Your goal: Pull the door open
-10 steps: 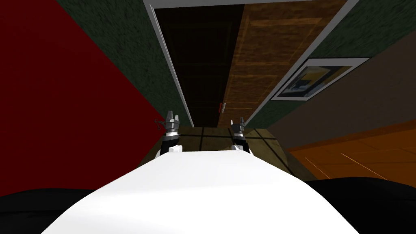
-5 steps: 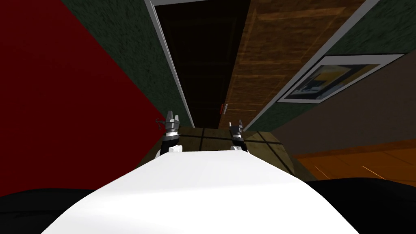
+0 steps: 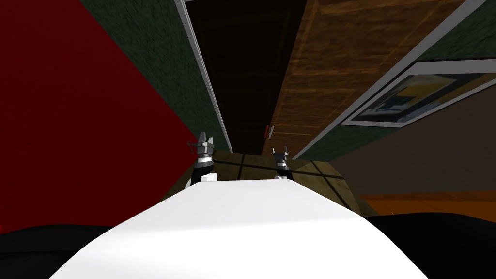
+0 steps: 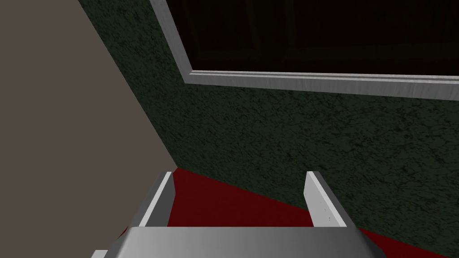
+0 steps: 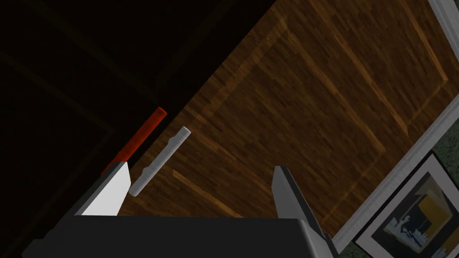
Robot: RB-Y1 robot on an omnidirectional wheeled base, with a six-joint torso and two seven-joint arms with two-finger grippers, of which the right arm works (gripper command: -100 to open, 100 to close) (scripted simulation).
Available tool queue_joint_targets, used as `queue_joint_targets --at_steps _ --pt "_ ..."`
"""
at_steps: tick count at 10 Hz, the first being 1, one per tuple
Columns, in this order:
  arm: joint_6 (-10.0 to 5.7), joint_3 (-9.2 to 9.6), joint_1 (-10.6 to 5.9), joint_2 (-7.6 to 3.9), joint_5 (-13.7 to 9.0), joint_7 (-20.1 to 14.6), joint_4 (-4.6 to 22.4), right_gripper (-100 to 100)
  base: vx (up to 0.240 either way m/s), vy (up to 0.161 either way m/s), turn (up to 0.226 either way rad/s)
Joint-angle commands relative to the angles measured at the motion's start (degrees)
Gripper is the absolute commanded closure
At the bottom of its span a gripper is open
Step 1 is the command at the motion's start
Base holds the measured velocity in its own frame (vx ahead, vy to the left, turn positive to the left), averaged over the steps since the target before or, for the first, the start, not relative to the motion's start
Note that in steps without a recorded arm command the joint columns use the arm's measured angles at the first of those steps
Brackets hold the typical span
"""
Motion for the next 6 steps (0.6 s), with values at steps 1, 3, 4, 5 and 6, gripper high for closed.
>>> queue_joint_targets --at_steps 1,3,4,5,6 --pt "-0.78 0.53 -0.49 -0.66 -1.8 -2.6 2.2 -100 0.091 -0.051 0.087" --pt "-1.83 1.31 -1.00 -1.32 -3.8 -5.5 5.0 -100 0.086 -0.038 0.096" --pt "-2.33 1.69 -1.26 -1.64 -4.8 -6.9 6.3 -100 0.091 -0.039 0.069" --pt "-2.84 2.08 -1.51 -1.96 -5.8 -8.3 7.6 -100 0.084 -0.039 0.086" --pt "-3.34 2.46 -1.77 -2.28 -6.7 -9.7 8.9 -100 0.088 -0.048 0.098"
